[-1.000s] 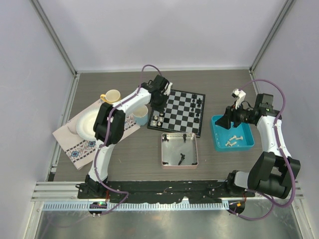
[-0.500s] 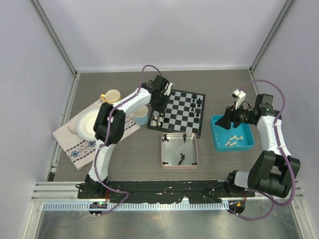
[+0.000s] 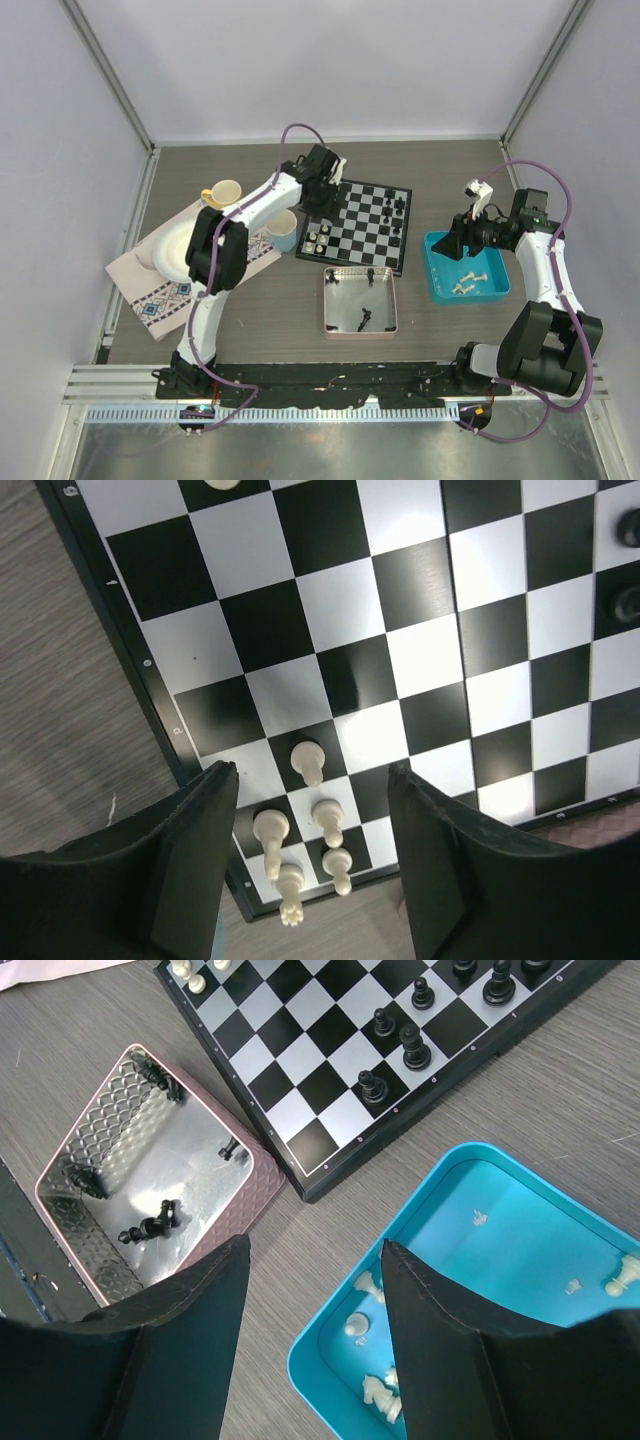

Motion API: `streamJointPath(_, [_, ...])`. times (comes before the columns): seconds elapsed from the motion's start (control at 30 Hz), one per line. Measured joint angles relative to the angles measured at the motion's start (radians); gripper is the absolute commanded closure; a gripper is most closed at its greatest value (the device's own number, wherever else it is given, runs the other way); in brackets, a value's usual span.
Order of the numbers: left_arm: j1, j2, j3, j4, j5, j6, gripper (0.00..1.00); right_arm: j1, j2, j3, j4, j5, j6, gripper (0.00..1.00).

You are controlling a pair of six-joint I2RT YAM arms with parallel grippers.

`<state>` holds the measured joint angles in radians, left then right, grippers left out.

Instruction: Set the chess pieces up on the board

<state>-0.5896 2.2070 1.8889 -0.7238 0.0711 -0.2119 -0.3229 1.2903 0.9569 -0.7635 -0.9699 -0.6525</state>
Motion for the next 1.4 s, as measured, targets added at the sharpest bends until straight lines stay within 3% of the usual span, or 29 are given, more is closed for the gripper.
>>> streamJointPath(0.23, [0.002, -0.18, -0.075, 0.05, -0.013, -0.004, 0.08, -0.001, -0.001, 0.0, -0.003, 0.109, 0.014, 0.39])
streamJointPath(0.27, [0.003, -0.219, -0.097, 0.064, -0.018, -0.004, 0.01, -0.002, -0.001, 0.0, -0.003, 0.129, 0.024, 0.4])
streamJointPath(0.47, [0.028, -0.532, -0.332, 0.262, -0.054, -0.008, 0.0, -0.014, -0.006, -0.011, 0.071, 0.337, 0.167, 0.42])
streamJointPath(0.73, [0.111, -0.75, -0.579, 0.455, 0.005, -0.048, 0.0, -0.035, -0.008, -0.12, 0.245, 0.568, 0.363, 0.46])
streamJointPath(0.83, [0.11, -0.829, -0.684, 0.496, 0.045, -0.045, 0.0, -0.042, 0.031, -0.108, 0.249, 0.607, 0.359, 0.5])
streamJointPath(1.07, [0.105, -1.011, -0.877, 0.599, 0.108, -0.039, 0.0, -0.046, 0.177, 0.036, 0.073, 0.664, 0.239, 0.61])
streamJointPath(1.4, [0.105, -1.044, -0.917, 0.676, 0.158, -0.041, 0.0, -0.046, 0.308, 0.043, -0.005, 0.682, 0.21, 0.62])
